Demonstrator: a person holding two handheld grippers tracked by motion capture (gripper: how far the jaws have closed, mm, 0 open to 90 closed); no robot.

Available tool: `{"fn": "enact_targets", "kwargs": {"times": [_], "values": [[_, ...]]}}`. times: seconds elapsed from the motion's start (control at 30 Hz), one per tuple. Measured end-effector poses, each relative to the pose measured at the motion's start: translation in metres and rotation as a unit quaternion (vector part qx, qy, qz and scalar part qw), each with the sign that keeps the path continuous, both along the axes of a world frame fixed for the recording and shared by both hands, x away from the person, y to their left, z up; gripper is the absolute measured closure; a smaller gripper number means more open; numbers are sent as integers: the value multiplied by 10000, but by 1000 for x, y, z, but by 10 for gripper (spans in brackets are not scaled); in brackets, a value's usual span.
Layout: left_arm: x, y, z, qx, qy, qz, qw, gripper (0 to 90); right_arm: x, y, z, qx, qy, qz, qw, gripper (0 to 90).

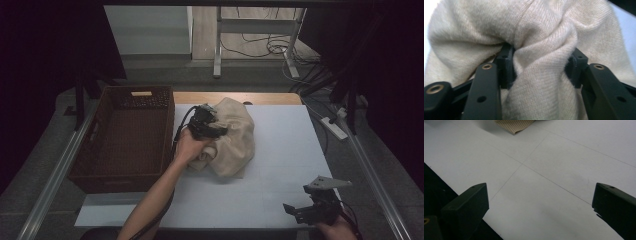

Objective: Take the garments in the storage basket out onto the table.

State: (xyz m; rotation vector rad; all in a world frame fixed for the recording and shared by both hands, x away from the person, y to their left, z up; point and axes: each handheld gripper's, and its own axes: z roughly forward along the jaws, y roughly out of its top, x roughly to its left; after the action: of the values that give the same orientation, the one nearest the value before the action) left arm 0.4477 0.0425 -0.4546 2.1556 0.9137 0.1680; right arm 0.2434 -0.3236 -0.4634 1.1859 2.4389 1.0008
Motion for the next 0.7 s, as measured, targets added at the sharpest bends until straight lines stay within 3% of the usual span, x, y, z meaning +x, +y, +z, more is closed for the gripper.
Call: {"fn": "enact_targets", "kwargs": {"times": [0.17, 0.33, 0.7], "values": [[-2, -11, -7, 257, -72, 74, 9996, 458, 0, 0, 0, -15, -5, 13, 10000, 12], [1, -18, -15, 368, 82, 164, 9992, 407, 0, 1, -1, -35, 16, 26, 10000, 12], [3, -19, -17, 279, 188, 35, 9994, 254, 0, 2, -1, -72, 27, 43, 10000, 12]]}}
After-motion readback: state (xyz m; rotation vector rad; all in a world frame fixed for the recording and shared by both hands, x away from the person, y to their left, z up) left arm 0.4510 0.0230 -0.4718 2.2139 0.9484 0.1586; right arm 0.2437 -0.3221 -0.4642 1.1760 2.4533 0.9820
